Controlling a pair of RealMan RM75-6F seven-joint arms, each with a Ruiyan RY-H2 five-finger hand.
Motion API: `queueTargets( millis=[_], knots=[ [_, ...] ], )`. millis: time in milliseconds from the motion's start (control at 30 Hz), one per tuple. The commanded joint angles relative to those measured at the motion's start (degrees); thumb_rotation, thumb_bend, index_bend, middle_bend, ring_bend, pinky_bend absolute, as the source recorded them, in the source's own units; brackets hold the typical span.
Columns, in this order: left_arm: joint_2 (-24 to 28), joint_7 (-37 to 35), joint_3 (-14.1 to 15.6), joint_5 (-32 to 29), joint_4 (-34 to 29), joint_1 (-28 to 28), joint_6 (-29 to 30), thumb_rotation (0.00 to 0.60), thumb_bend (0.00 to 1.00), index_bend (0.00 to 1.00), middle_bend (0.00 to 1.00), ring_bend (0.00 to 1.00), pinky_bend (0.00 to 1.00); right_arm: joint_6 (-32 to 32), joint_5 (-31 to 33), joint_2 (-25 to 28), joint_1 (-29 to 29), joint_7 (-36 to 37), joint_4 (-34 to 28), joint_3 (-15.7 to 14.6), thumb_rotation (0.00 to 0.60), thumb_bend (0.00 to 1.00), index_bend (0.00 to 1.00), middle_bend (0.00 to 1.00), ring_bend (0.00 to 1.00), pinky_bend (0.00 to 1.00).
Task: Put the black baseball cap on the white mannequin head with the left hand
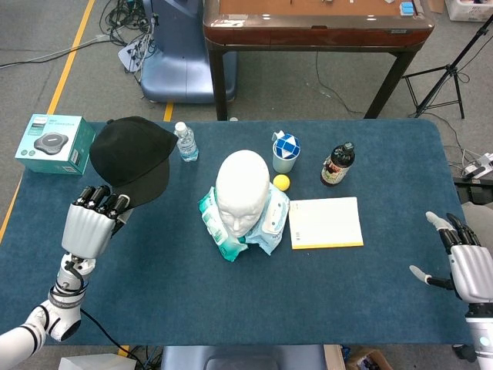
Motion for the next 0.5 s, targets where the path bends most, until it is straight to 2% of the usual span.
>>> queueTargets(
  millis=[33,233,500],
  knots=[
    [1.81,2.41,-1.15,1.53,-3.47,-1.70,-0.51,0.600,0.31,0.83,0.87,0.56,0.67,0.14,-0.05,0.04,-0.07,0.10,-0.01,0.02,0.600,0.00,0.09,0.21,0.08,0.14],
    [2.84,7.08,-1.49,4.73,-8.84,-4.54,-3.00,0.600,0.31,0.84,0.87,0.56,0.67,0.46,-0.06,0.20,-0.27,0.59,0.02,0.10,0.600,0.00,0.09,0.21,0.08,0.14],
    [-0.31,11.27,-1.52,7.63,-11.49,-8.52,-7.18,0.600,0.31,0.84,0.88,0.57,0.67,0.60,-0.02,0.61,-0.42,1.91,0.23,0.23,0.600,0.00,0.09,0.21,0.08,0.14]
  ],
)
